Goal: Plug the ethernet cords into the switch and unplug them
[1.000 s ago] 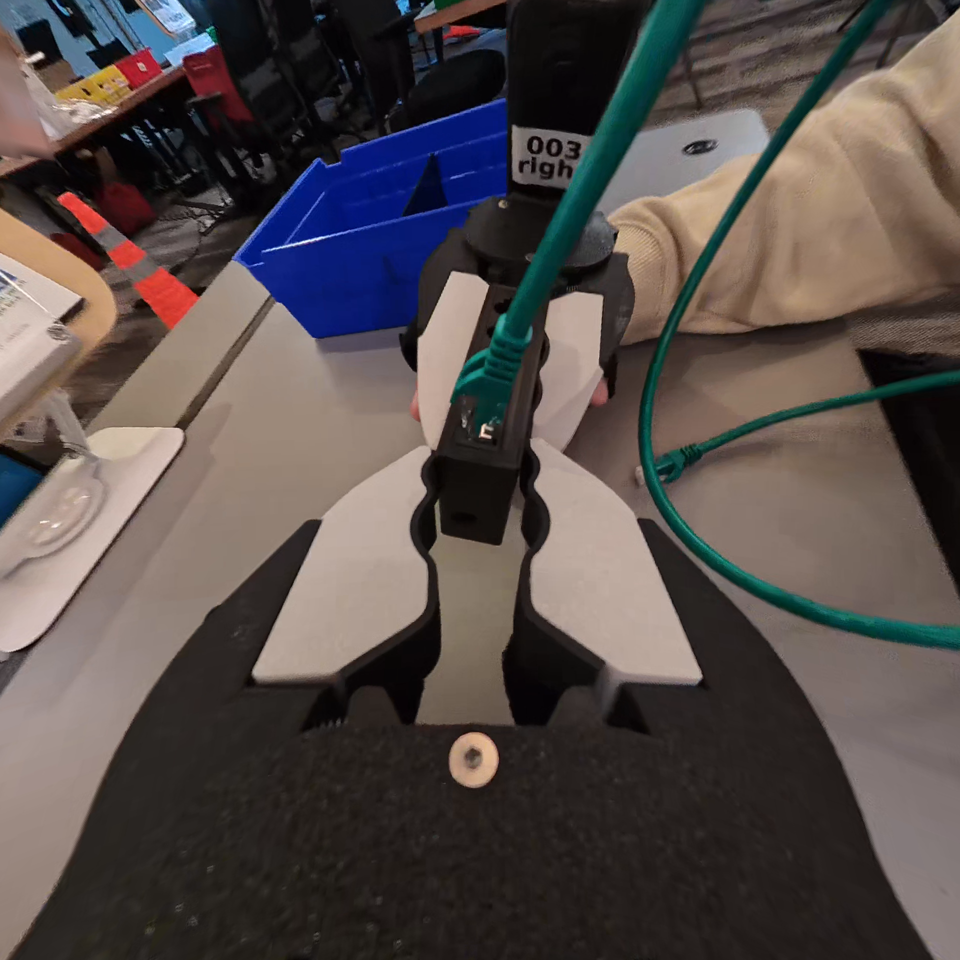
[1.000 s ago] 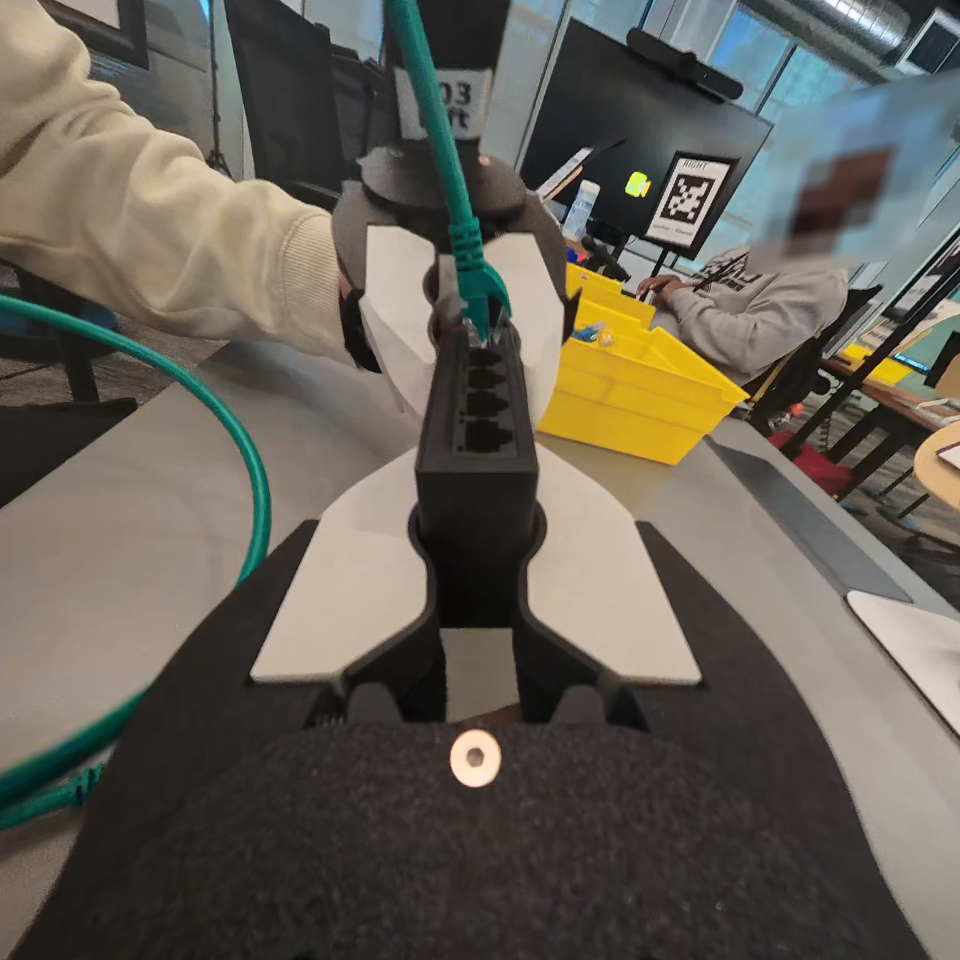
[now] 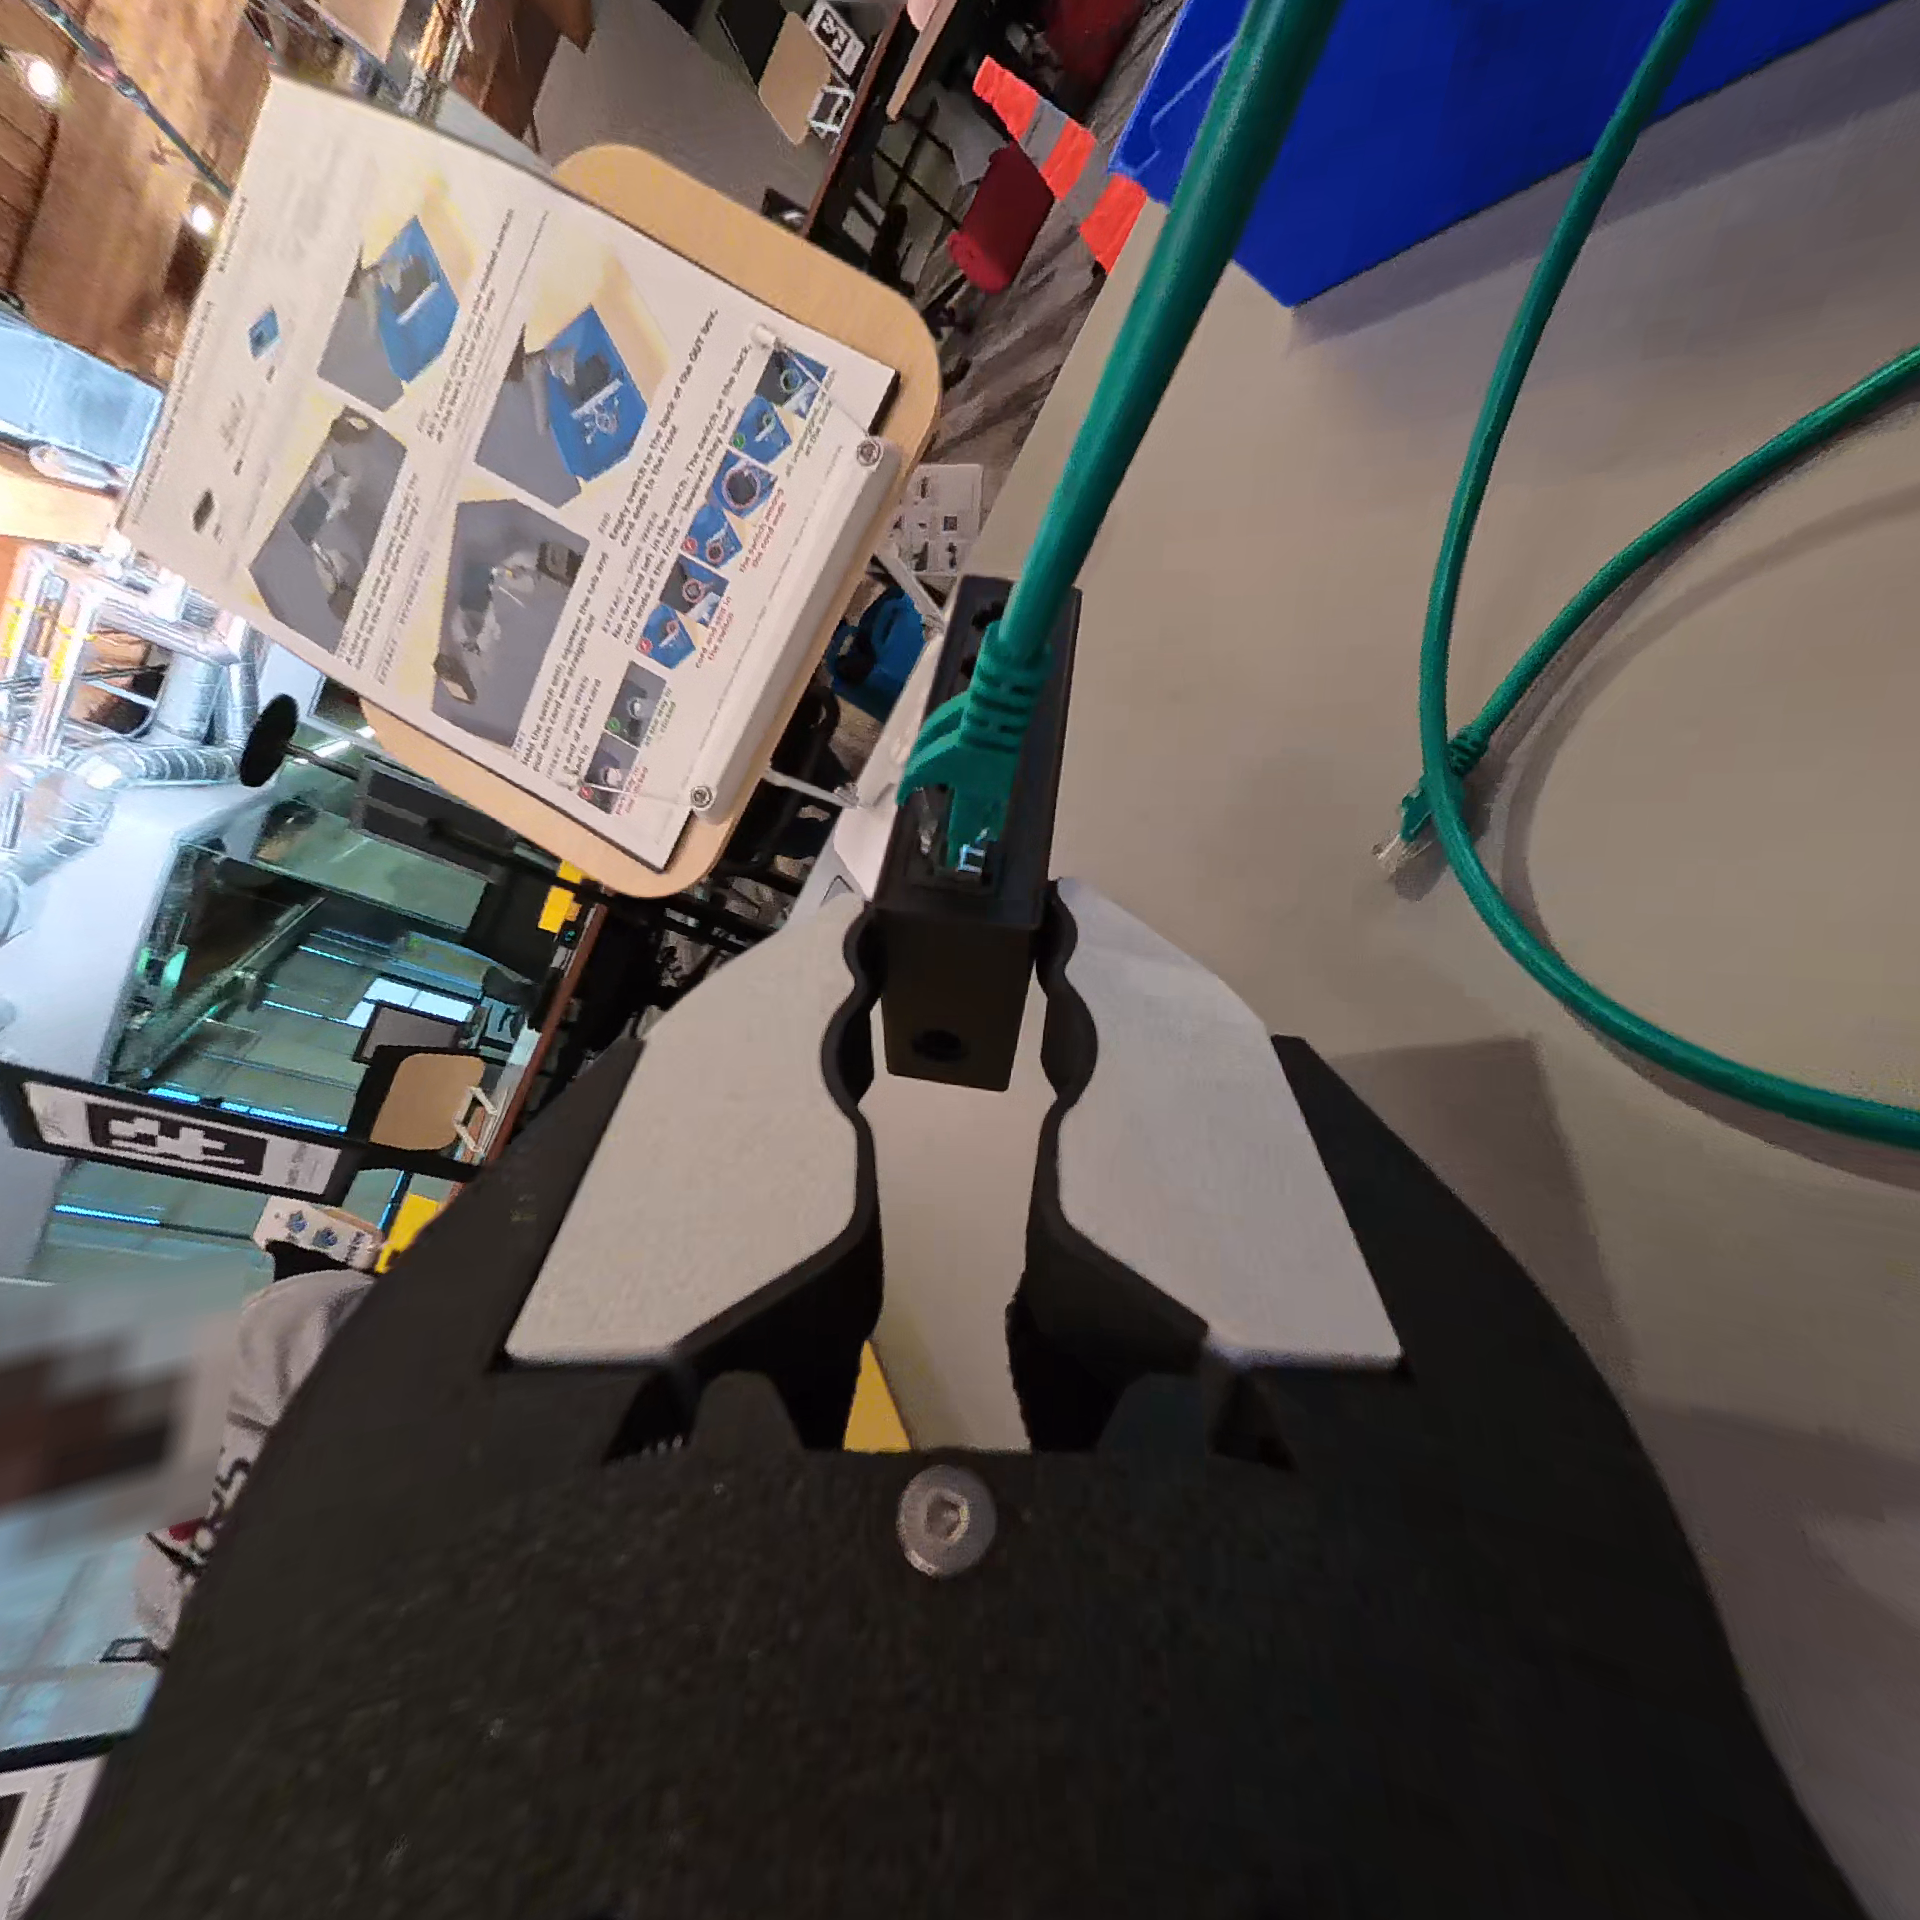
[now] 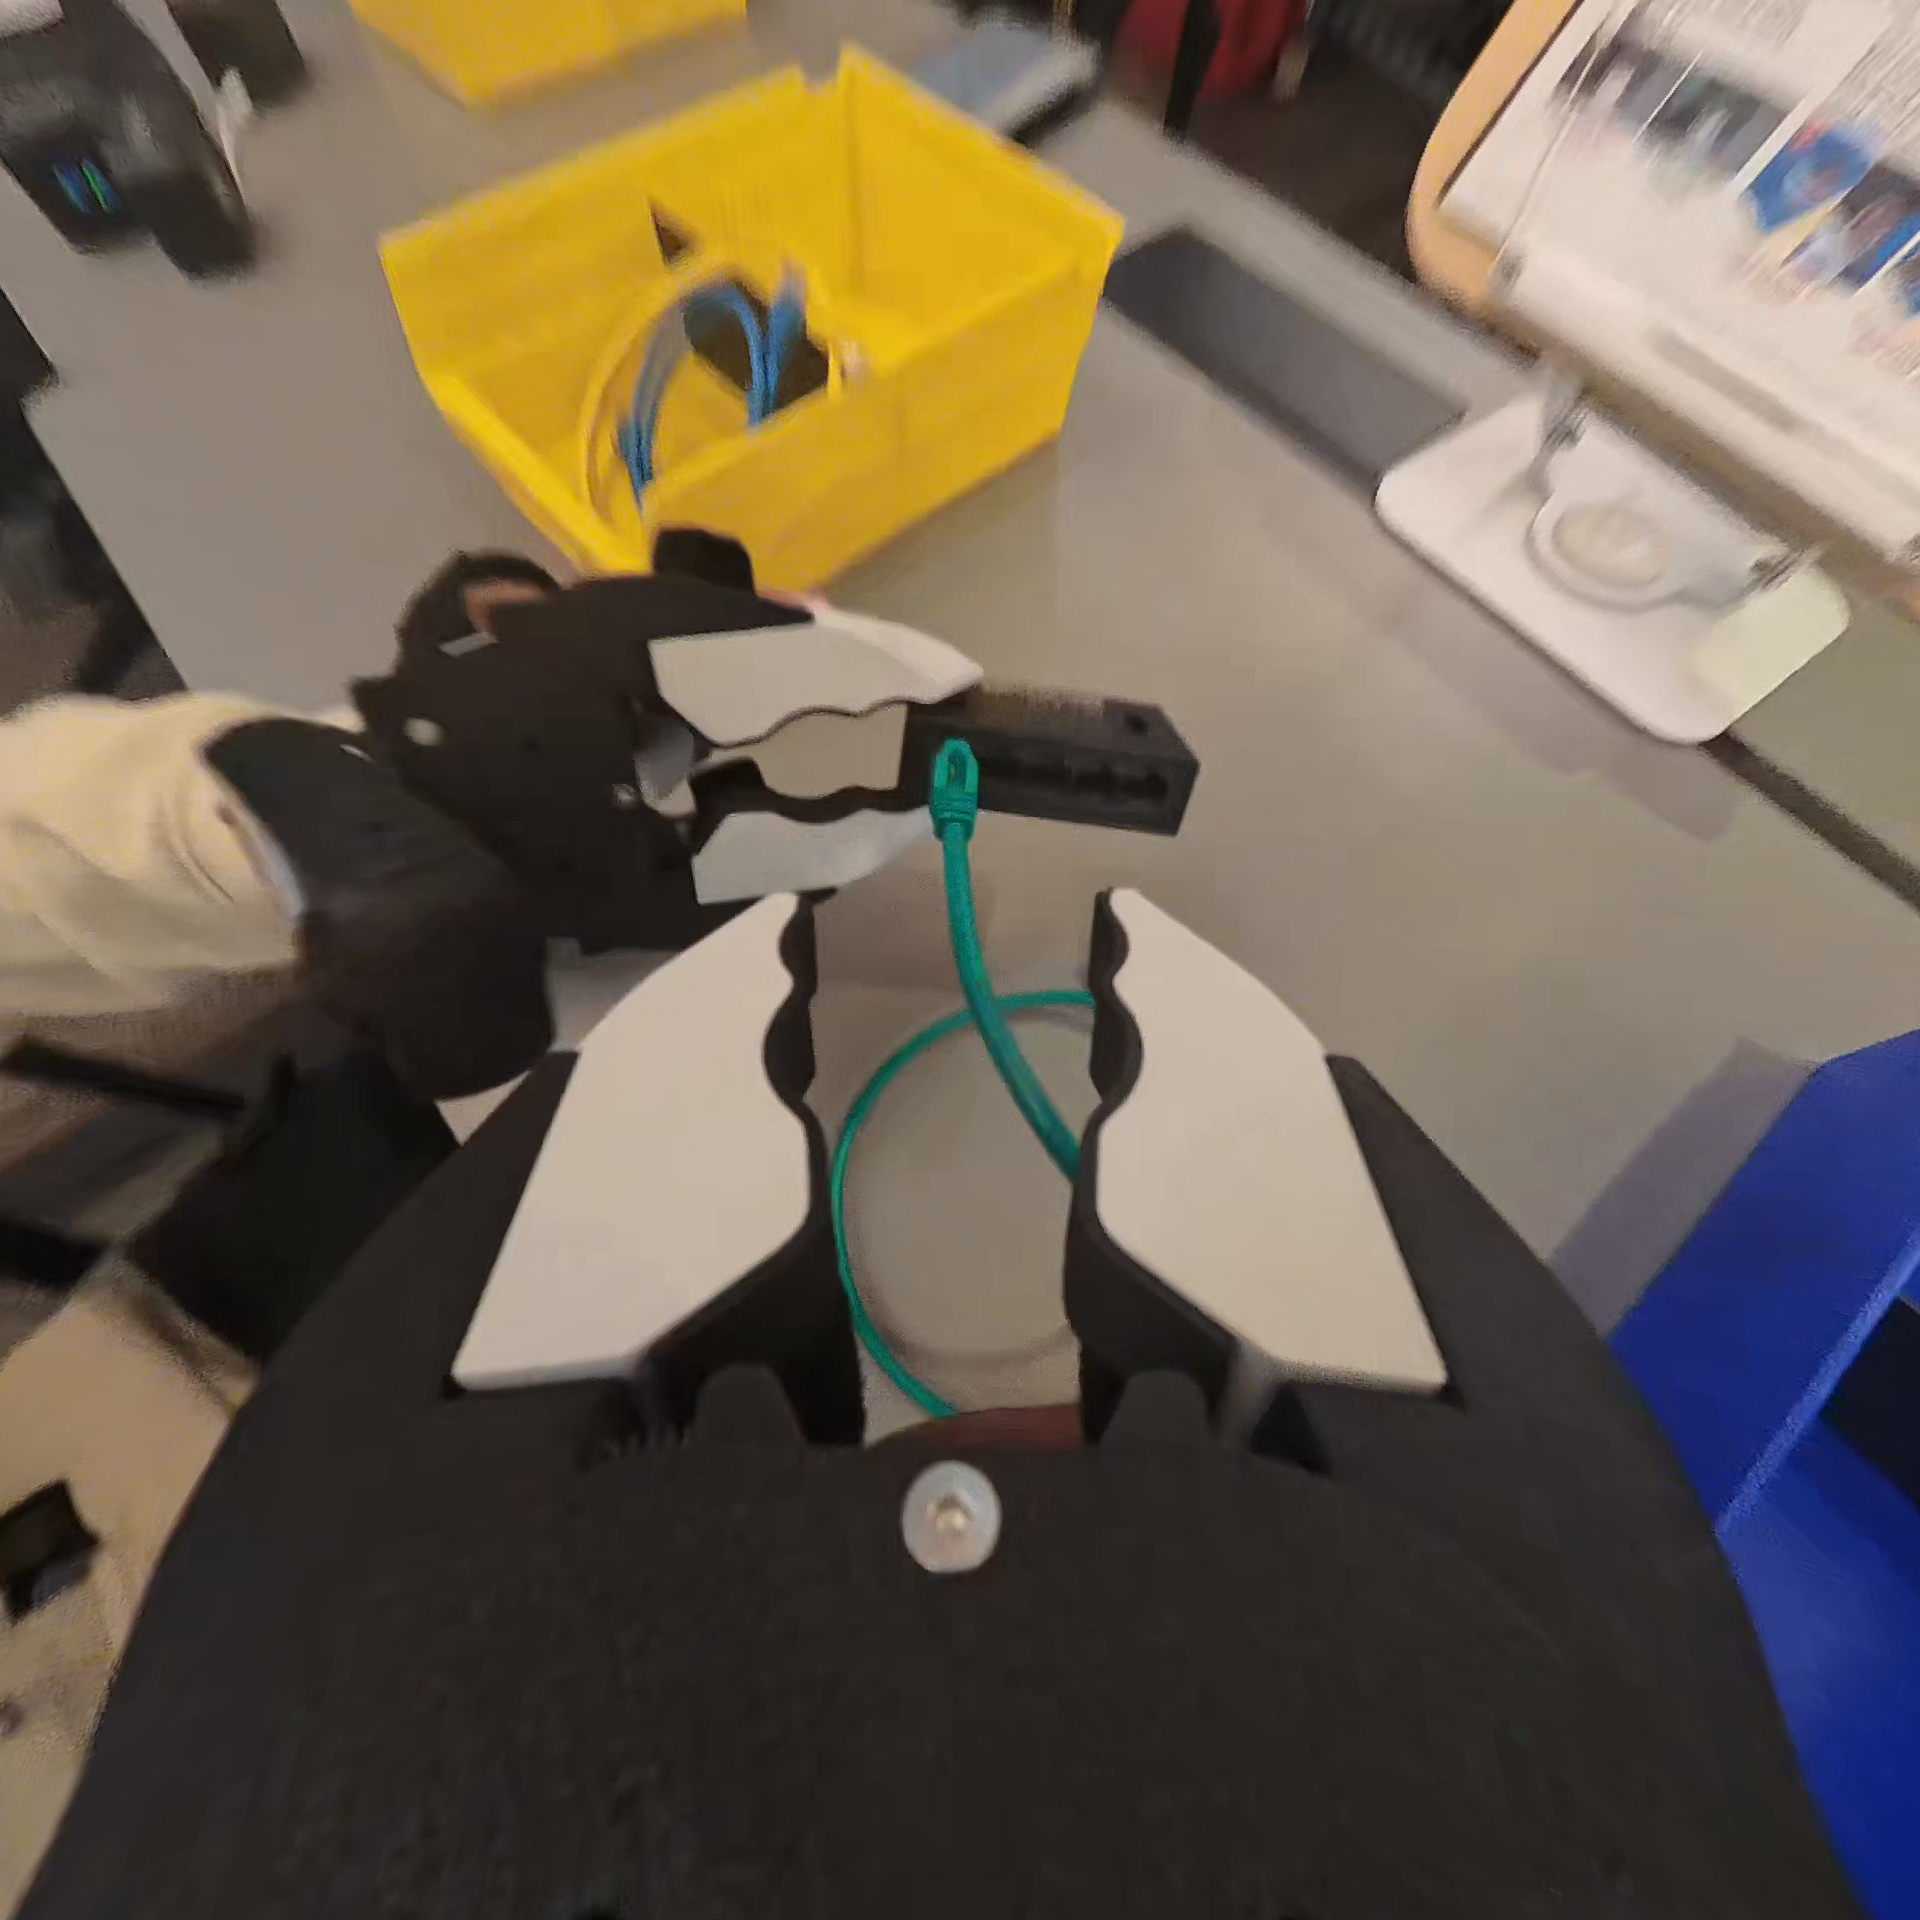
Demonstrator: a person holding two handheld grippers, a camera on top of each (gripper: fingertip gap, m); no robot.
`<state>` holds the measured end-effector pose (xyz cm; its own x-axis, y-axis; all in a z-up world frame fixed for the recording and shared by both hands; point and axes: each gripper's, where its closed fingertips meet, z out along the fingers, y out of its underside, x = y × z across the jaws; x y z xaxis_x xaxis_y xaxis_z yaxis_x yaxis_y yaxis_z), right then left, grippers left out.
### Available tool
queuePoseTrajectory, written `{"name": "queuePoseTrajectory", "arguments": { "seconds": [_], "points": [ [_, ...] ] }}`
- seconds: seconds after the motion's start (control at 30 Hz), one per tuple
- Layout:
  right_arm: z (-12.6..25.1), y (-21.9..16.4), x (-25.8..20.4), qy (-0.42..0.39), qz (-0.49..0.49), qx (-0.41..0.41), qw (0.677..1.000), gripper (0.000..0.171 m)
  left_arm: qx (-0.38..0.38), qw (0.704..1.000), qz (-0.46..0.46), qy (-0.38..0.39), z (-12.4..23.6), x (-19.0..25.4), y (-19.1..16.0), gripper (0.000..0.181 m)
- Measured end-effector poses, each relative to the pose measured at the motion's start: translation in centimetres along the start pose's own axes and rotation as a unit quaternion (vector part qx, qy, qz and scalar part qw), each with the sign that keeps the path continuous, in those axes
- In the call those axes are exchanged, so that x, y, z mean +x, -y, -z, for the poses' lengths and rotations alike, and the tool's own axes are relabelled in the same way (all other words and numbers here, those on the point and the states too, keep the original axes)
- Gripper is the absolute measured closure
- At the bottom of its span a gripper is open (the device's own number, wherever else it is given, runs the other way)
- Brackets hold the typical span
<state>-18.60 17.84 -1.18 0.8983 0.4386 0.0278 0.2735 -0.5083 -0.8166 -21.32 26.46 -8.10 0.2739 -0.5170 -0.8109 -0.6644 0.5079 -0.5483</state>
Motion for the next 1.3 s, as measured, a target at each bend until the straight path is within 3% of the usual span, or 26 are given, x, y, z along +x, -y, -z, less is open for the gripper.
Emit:
{"name": "queuePoseTrajectory", "arguments": {
  "seconds": [0.23,0.47,0.63,1.3],
  "points": [
    [-4.2,-1.9,0.0,0.023,0.011,-0.084,0.996,0.137,0.002,1.000,0.000,0.003,0.5,0.6,1.1,0.153],
    [-5.0,-2.0,-0.2,0.011,0.002,-0.041,0.999,0.158,0.000,1.000,0.000,0.002,1.0,1.1,1.8,0.153],
    [-4.8,-1.9,-0.3,0.006,-0.001,-0.017,1.000,0.159,0.004,1.000,0.003,0.005,1.2,1.1,2.1,0.153],
    [-4.6,-3.0,-0.1,0.019,0.030,-0.053,0.998,0.159,0.046,0.996,-0.078,0.024,1.7,2.2,3.1,0.156]
  ]
}}
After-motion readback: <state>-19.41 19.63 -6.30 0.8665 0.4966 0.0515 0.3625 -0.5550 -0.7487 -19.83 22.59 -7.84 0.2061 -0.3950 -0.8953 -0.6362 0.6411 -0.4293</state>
